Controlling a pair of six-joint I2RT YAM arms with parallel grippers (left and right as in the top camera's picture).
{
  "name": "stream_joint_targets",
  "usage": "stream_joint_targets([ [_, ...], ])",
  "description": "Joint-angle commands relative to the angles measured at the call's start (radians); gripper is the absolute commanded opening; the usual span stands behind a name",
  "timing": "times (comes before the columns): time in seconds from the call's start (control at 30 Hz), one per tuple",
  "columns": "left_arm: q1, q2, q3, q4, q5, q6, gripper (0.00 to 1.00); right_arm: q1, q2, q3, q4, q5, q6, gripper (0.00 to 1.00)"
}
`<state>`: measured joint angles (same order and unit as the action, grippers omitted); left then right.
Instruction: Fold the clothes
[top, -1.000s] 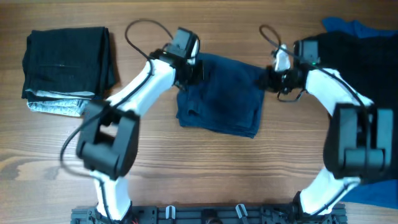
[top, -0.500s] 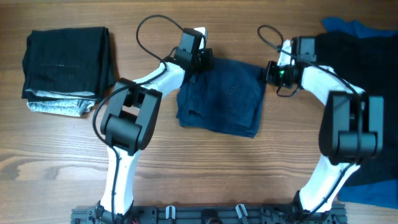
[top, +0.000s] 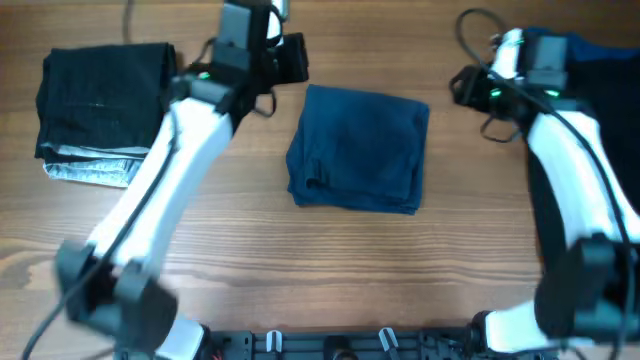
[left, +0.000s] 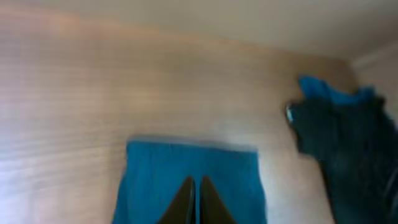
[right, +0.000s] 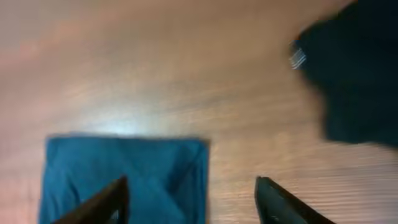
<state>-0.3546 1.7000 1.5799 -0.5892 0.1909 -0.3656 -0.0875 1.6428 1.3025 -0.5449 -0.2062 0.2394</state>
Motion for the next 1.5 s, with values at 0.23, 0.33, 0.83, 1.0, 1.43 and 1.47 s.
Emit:
stream_joint_targets([
  [0.23,-0.177,0.169,-0.18,-0.314,-0.023,-0.253,0.04,-0.018,-0.071,0.006,-0.051,0.109,-0.003,0.99],
  [0.33,-0.231,0.311,-0.188,-0.309,-0.006,-0.253,0.04,-0.018,-0.071,0.006,-0.051,0.109,-0.003,0.99],
  [0.83,0.109,0.412,-0.1,-0.052,-0.544,0.022,0.29,-0.018,-0.071,0.006,-0.051,0.109,-0.003,1.0],
  [1.0,0.083,0.221,0.068,-0.306,-0.444,-0.096,0.71,-0.018,-0.071,0.006,-0.051,0.109,-0.003,0.99],
  [1.43,0.044,0.209,-0.4,-0.21,-0.068,-0.497,0.79,-0.018,-0.071,0.006,-0.051,0.109,-0.004,0.99],
  [1.47,0.044,0.21,-0.406,-0.206,-0.069,-0.496,0.79,-0.018,-0.071,0.006,-0.051,0.109,-0.003,0.99],
])
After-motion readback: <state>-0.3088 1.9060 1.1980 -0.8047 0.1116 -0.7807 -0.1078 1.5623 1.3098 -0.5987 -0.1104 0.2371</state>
